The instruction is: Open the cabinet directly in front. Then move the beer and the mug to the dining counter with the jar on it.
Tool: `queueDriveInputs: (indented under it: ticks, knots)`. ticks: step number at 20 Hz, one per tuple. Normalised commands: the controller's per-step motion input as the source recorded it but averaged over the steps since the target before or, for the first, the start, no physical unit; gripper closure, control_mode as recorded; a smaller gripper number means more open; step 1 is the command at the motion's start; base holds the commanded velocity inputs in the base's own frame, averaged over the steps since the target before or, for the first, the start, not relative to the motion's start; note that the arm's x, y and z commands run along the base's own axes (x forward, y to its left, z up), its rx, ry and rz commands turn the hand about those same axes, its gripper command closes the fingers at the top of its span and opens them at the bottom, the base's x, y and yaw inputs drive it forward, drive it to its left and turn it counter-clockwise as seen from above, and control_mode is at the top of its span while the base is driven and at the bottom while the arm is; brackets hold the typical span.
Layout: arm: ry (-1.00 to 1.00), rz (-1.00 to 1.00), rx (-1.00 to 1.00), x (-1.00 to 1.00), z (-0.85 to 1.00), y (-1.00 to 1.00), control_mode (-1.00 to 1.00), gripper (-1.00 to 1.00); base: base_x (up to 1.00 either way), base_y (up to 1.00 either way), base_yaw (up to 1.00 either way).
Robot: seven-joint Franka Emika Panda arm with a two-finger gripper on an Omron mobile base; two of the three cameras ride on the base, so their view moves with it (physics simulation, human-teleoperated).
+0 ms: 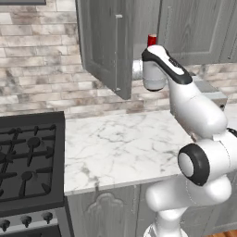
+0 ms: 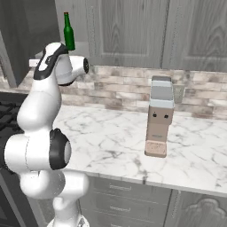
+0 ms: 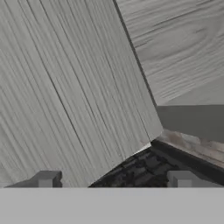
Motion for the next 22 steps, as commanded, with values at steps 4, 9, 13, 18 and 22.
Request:
queueDriveInputs:
  ticks: [4, 9, 13, 18, 22]
  knots:
    - [-0.15, -0.01, -0.12, -0.54, -0.24, 1.00, -1.00, -1.00, 0.00, 0.00, 0.00]
    - [0.00, -0.08, -0.01, 0.07, -0.02, 0.26, -1.00, -1.00, 0.00, 0.00, 0.00]
    - [0.00, -0.07, 0.00, -0.33, 0.27, -1.00, -1.00, -1.00, 0.00, 0.00, 0.00]
    - [0.00, -0.25, -0.01, -0.64, 0.19, -1.00, -1.00, -1.00, 0.00, 0.00, 0.00]
    - [-0.06, -0.39, -0.04, -0.56, 0.00, -1.00, -1.00, -1.00, 0.00, 0.00, 0.00]
